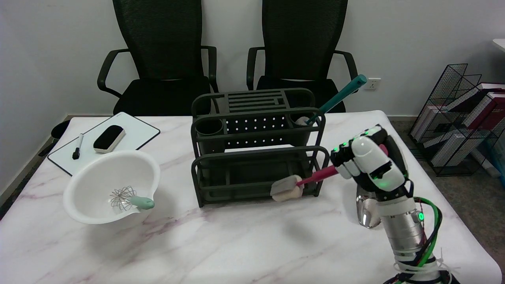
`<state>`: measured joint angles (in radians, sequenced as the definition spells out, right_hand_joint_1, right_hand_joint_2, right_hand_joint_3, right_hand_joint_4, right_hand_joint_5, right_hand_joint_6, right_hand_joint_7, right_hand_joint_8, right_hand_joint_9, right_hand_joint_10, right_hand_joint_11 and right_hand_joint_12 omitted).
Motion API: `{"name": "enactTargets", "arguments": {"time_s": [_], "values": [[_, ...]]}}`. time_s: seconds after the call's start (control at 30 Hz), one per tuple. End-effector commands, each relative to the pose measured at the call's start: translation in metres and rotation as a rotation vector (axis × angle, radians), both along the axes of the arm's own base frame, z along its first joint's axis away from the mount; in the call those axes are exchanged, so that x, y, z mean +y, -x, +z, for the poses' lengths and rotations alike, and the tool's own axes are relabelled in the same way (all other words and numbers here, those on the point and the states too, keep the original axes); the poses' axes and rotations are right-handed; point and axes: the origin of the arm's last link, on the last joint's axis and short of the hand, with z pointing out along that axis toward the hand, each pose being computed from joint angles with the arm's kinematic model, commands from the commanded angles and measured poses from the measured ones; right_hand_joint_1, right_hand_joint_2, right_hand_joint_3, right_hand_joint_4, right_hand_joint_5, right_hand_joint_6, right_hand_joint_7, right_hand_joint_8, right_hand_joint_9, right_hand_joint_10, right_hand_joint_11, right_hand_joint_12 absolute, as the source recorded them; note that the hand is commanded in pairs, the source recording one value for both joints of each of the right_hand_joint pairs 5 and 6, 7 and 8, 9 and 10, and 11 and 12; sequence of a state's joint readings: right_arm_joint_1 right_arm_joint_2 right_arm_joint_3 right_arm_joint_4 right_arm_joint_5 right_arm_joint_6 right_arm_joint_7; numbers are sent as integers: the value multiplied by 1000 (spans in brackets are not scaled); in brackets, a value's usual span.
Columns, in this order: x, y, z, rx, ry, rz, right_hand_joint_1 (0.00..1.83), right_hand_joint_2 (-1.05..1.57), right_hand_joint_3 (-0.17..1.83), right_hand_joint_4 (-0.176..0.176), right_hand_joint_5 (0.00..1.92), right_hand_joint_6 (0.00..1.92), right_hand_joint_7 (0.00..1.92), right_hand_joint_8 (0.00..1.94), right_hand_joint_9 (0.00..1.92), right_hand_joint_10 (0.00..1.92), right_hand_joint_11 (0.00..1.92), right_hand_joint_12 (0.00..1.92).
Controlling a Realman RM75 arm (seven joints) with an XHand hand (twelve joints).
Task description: Place the pink sponge bottle brush into the kitchen storage rack.
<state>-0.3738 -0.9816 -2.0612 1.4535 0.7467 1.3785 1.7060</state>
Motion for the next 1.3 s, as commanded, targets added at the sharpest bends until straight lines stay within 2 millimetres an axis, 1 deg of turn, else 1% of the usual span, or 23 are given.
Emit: {"name": "enactTargets", "arguments": {"time_s": [0.03,0.07,0.1,0.17,0.27,0.33,0.47,0.53,0.63,0.83,0.93,1.1,1.17,1.3], "values": [[-48,-70,2,45,-27,38,1042,1571,484,0,1920,1920,1920,1920,1920,1920,1920,1920],[-54,-74,0,52,-38,19,1042,1571,484,0,1920,1920,1920,1920,1920,1920,1920,1920],[-57,-78,-3,53,-47,20,1041,1571,486,0,1920,1920,1920,1920,1920,1920,1920,1920],[-63,-98,-6,60,-64,53,1040,1571,489,0,1920,1920,1920,1920,1920,1920,1920,1920],[-69,-117,-13,79,-97,76,1040,1571,491,0,1920,1920,1920,1920,1920,1920,1920,1920],[-79,-129,-14,97,-104,117,1039,1571,494,0,1920,1920,1920,1920,1920,1920,1920,1920],[-95,-137,-15,89,-125,87,1034,1571,535,0,1920,1920,1920,1920,1920,1920,1920,1920],[-102,-143,-10,87,-112,85,1036,1571,535,0,1920,1920,1920,1920,1920,1920,1920,1920],[-112,-153,-1,63,-109,77,1037,1571,506,0,1920,1920,1920,1920,1920,1920,1920,1920],[-137,-176,8,61,-129,33,1046,1571,393,0,1920,1920,1920,1920,1920,1920,1920,1920],[-146,-192,8,62,-142,42,1046,1571,343,0,1920,1920,1920,1920,1920,1920,1920,1920],[-161,-213,10,57,-159,44,1046,1571,329,0,1920,1920,1920,1920,1920,1920,1920,1920],[-168,-216,8,60,-175,19,1047,1571,329,0,1920,1920,1920,1920,1920,1920,1920,1920],[-187,-223,-1,73,-222,-35,1053,1571,330,0,1920,1920,1920,1920,1920,1920,1920,1920]]}}
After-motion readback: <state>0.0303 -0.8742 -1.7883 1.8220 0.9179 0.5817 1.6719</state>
